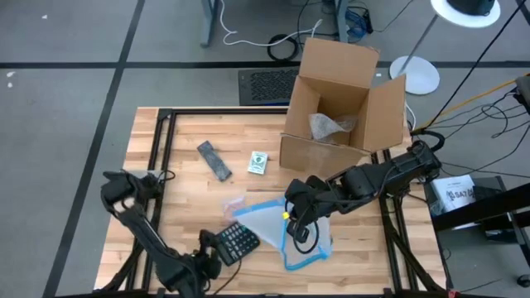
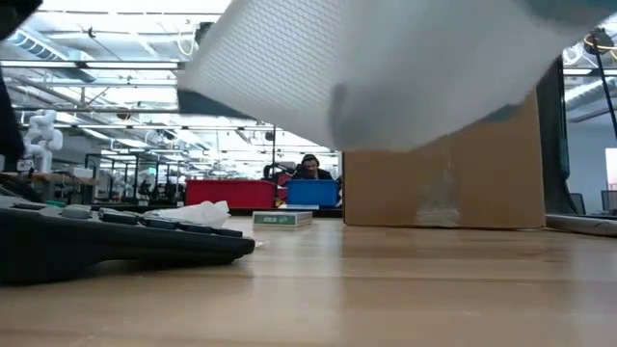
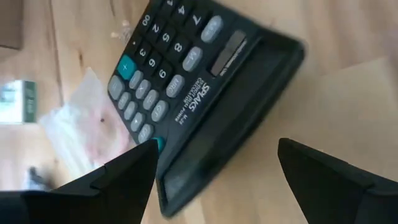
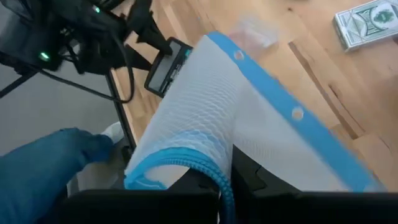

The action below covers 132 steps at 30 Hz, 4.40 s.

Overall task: Unpack boxes
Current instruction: Put the calculator into the transparent zip bag

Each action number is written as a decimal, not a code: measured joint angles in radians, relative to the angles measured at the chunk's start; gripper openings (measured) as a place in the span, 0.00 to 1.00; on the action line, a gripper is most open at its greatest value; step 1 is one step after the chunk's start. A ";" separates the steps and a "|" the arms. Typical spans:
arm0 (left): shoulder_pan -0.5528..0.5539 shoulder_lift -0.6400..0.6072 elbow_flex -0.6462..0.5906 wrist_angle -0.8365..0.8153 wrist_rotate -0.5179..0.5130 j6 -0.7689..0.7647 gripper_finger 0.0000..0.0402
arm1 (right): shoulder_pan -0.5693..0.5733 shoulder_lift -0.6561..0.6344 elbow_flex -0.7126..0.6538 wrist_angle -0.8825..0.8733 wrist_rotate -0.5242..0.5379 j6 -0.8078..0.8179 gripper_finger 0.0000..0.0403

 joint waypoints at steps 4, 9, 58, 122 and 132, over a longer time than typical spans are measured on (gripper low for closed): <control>0.025 0.073 0.003 -0.002 -0.058 0.027 0.81 | -0.001 0.000 0.000 0.000 0.005 -0.004 0.00; 0.059 0.096 0.013 0.018 -0.084 0.029 0.65 | -0.001 0.000 0.000 -0.005 0.023 -0.008 0.00; 0.070 0.098 0.579 0.105 -0.279 0.543 0.07 | -0.085 0.173 -0.001 0.208 -0.031 -0.031 0.00; 0.265 0.098 0.581 -0.454 -0.307 -0.267 0.71 | 0.038 0.138 -0.001 0.140 0.050 0.053 0.00; 0.209 0.098 0.582 -0.523 -0.380 -0.384 0.71 | 0.050 0.094 -0.001 0.110 0.070 0.052 0.00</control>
